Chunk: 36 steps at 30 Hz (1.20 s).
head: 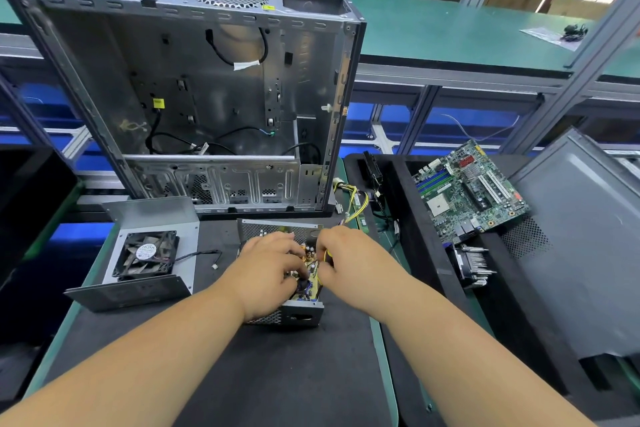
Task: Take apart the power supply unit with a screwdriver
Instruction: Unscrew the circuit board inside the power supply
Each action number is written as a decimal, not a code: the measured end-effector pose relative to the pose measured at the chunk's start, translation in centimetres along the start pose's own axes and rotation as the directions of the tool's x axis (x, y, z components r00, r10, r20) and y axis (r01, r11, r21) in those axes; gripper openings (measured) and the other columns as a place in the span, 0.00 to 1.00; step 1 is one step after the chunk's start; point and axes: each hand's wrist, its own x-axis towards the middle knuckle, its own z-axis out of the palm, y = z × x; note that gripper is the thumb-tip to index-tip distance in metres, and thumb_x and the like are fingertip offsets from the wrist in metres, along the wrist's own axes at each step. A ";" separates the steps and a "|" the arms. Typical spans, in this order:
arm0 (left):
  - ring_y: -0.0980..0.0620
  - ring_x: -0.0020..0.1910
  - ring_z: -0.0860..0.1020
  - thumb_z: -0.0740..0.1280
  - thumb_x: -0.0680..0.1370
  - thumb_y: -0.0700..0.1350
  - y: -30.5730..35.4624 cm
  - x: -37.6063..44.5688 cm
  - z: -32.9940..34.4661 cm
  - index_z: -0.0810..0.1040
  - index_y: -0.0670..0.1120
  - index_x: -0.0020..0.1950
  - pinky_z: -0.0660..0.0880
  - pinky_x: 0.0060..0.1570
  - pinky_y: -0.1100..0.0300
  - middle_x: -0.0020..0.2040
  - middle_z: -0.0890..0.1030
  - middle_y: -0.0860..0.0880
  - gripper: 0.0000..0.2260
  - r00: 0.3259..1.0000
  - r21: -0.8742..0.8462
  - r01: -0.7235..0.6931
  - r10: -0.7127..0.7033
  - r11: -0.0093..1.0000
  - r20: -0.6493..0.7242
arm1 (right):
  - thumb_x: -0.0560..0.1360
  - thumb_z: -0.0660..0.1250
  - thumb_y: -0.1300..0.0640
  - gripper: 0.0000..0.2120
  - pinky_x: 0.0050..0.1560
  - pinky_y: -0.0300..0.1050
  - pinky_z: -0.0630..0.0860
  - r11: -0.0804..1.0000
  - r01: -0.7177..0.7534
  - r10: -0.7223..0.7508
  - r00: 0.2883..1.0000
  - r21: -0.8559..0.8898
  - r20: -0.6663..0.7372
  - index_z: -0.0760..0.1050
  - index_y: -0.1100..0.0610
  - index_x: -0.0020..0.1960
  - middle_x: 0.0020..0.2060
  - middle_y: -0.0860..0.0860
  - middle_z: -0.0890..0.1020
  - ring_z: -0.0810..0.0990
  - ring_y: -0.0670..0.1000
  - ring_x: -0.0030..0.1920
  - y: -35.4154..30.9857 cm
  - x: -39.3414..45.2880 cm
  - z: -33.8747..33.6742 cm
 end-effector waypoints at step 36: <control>0.59 0.75 0.56 0.63 0.76 0.45 0.2 0.0 -0.1 0.82 0.59 0.57 0.47 0.71 0.59 0.65 0.71 0.65 0.14 1.000 0.012 0.005 -0.005 1.000 -0.004 | 0.78 0.60 0.46 0.11 0.45 0.49 0.73 0.994 -0.036 0.036 0.999 -0.099 -0.001 0.70 0.54 0.51 0.46 0.50 0.78 0.76 0.55 0.49 0.0 -0.1 -0.4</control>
